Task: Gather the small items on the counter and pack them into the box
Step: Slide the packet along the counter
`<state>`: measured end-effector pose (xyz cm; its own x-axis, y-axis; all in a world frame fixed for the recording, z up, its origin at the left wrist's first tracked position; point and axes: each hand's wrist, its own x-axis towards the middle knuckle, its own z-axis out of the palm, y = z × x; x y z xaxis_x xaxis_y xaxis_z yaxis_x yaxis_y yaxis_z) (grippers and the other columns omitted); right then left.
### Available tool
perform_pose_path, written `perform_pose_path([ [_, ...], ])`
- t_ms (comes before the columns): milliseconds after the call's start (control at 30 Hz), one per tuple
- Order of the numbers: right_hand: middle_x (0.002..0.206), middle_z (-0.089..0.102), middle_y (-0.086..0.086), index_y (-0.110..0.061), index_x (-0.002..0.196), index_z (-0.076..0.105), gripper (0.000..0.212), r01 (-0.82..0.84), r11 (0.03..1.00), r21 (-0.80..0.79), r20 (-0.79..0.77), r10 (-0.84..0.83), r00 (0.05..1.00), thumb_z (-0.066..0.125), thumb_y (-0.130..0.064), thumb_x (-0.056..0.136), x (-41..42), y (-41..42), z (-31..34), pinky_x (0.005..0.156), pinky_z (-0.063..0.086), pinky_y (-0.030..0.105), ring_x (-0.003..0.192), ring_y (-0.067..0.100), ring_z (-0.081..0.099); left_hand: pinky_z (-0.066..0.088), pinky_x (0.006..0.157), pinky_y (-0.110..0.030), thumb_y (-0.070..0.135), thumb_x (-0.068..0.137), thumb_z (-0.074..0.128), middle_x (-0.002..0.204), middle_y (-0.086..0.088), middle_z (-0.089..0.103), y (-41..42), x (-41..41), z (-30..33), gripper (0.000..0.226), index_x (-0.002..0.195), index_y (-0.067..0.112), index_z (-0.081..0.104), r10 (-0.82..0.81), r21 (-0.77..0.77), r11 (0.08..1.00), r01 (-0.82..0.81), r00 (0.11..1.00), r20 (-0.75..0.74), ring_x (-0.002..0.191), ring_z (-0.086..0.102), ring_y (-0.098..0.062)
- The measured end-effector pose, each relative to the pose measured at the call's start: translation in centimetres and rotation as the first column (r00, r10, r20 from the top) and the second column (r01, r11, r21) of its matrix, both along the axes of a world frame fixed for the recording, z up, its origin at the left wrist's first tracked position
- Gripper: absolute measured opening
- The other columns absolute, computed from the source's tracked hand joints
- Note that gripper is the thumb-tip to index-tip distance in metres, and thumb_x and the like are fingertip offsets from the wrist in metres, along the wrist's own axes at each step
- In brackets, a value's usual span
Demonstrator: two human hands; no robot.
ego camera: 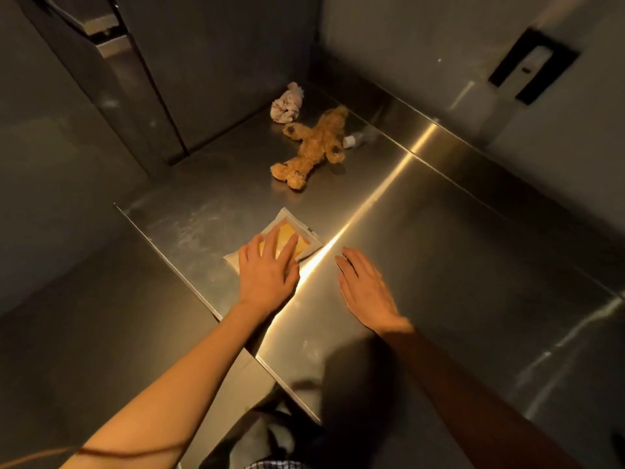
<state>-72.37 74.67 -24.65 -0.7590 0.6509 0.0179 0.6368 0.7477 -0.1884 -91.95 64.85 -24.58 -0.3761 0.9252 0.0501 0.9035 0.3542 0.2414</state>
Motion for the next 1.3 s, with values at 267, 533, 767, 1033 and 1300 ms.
perform_pose_path([
  [267, 0.132, 0.055, 0.015, -0.004, 0.129, 0.055, 0.043, 0.095, 0.995, 0.006, 0.048, -0.096, 0.994, 0.054, -0.028, 0.094, 11.4, -4.0, 0.6, 0.107, 0.024, 0.036, 0.125, 0.030, 0.050, 0.026, 0.106, -0.051, 0.051, 0.093, 0.030, 0.149, -0.010, 0.039, -1.8, 10.1, 0.3, 0.054, 0.137, 0.028, 0.049, -0.127, -0.037, 0.991, 0.127, 0.992, -0.008, 0.130, 0.037, -0.038],
  [533, 0.127, 0.059, 0.015, -0.005, 0.125, 0.058, 0.045, 0.207, 0.978, 0.016, 0.088, -0.208, 0.974, 0.056, -0.033, 0.090, 22.7, -8.0, 1.3, 0.105, 0.024, 0.036, 0.119, 0.030, 0.055, 0.028, 0.107, -0.054, 0.053, 0.093, 0.031, 0.149, -0.010, 0.038, -3.8, 20.8, -0.1, 0.054, 0.138, 0.027, 0.048, -0.264, -0.037, 0.964, 0.264, 0.964, -0.008, 0.130, 0.037, -0.038],
  [767, 0.150, 0.035, 0.013, -0.009, 0.143, 0.036, 0.053, 0.328, 0.945, 0.012, 0.144, -0.326, 0.934, 0.042, -0.038, 0.099, 32.8, -11.1, 2.1, 0.109, 0.002, 0.032, 0.140, 0.031, 0.028, 0.022, 0.110, -0.056, 0.054, 0.092, 0.036, 0.151, -0.008, 0.034, -4.7, 30.6, -0.5, 0.054, 0.140, 0.030, 0.043, -0.349, -0.033, 0.937, 0.348, 0.937, -0.013, 0.134, 0.033, -0.037],
  [1033, 0.139, 0.046, 0.014, -0.009, 0.136, 0.046, 0.049, 0.501, 0.865, -0.004, 0.127, -0.496, 0.859, 0.048, -0.037, 0.097, 42.7, -14.2, 2.7, 0.113, 0.017, 0.040, 0.131, 0.030, 0.040, 0.017, 0.111, -0.052, 0.058, 0.091, 0.029, 0.155, -0.006, 0.026, -5.0, 41.9, -0.1, 0.060, 0.146, 0.034, 0.031, -0.510, -0.064, 0.858, 0.510, 0.860, 0.015, 0.138, 0.025, -0.035],
  [1300, 0.121, 0.057, 0.014, -0.007, 0.121, 0.056, 0.043, 0.626, 0.766, 0.147, 0.168, -0.643, 0.747, 0.048, -0.038, 0.092, 48.9, -16.0, 2.2, 0.110, 0.029, 0.048, 0.119, 0.030, 0.048, 0.028, 0.103, -0.054, 0.049, 0.091, 0.050, 0.150, -0.011, 0.033, -5.7, 50.1, -0.1, 0.058, 0.143, 0.028, 0.037, -0.533, -0.041, 0.844, 0.534, 0.845, 0.029, 0.131, 0.032, -0.039],
])
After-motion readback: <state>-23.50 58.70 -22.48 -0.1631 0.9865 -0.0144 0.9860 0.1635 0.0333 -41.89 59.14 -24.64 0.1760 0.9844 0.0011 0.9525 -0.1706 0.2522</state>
